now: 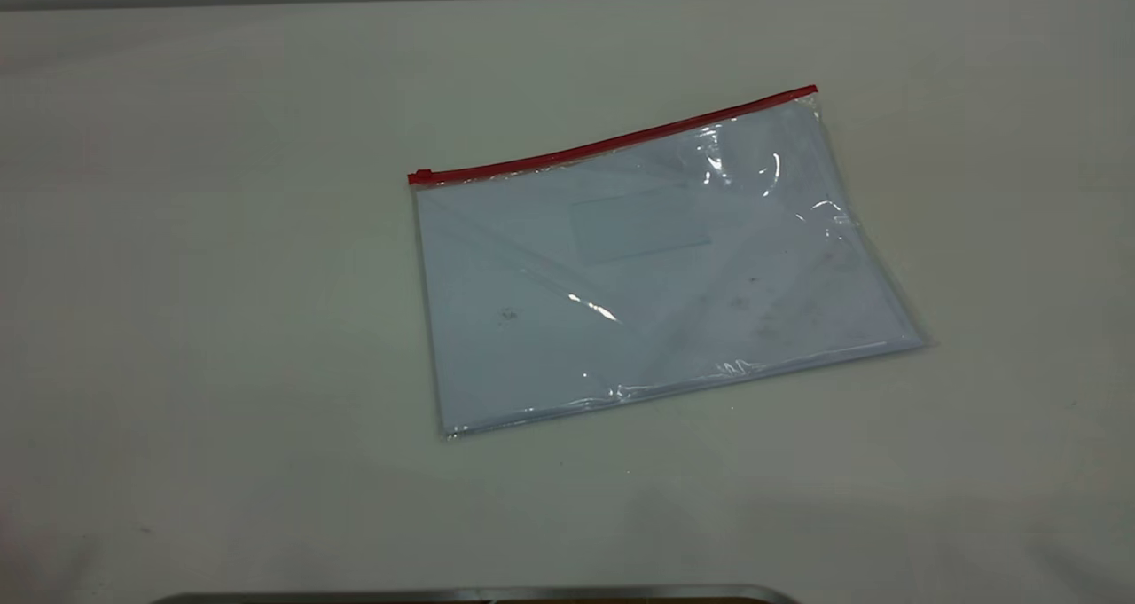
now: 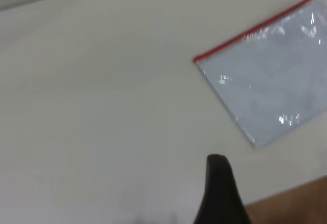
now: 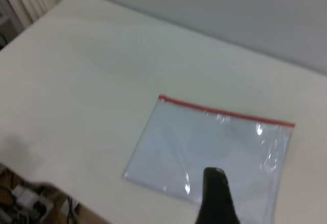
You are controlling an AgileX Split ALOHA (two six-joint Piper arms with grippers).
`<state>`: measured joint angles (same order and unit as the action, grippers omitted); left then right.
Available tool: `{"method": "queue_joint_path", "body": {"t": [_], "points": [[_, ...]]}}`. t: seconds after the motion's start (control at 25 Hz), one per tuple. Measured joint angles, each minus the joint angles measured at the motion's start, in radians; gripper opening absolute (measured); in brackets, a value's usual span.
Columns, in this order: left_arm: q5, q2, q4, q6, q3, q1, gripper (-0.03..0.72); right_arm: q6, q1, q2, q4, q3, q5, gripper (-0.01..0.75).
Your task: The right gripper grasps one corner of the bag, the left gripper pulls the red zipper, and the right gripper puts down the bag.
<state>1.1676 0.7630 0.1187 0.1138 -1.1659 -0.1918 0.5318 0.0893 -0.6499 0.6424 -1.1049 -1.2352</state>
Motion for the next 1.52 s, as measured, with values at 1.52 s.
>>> {"method": "queue_joint_path", "body": {"t": [1.52], "points": [[-0.029, -0.599, -0.031, -0.004, 0.675, 0.0, 0.586, -0.198, 0.0, 0.558, -0.463, 0.62, 0.091, 0.579]]}}
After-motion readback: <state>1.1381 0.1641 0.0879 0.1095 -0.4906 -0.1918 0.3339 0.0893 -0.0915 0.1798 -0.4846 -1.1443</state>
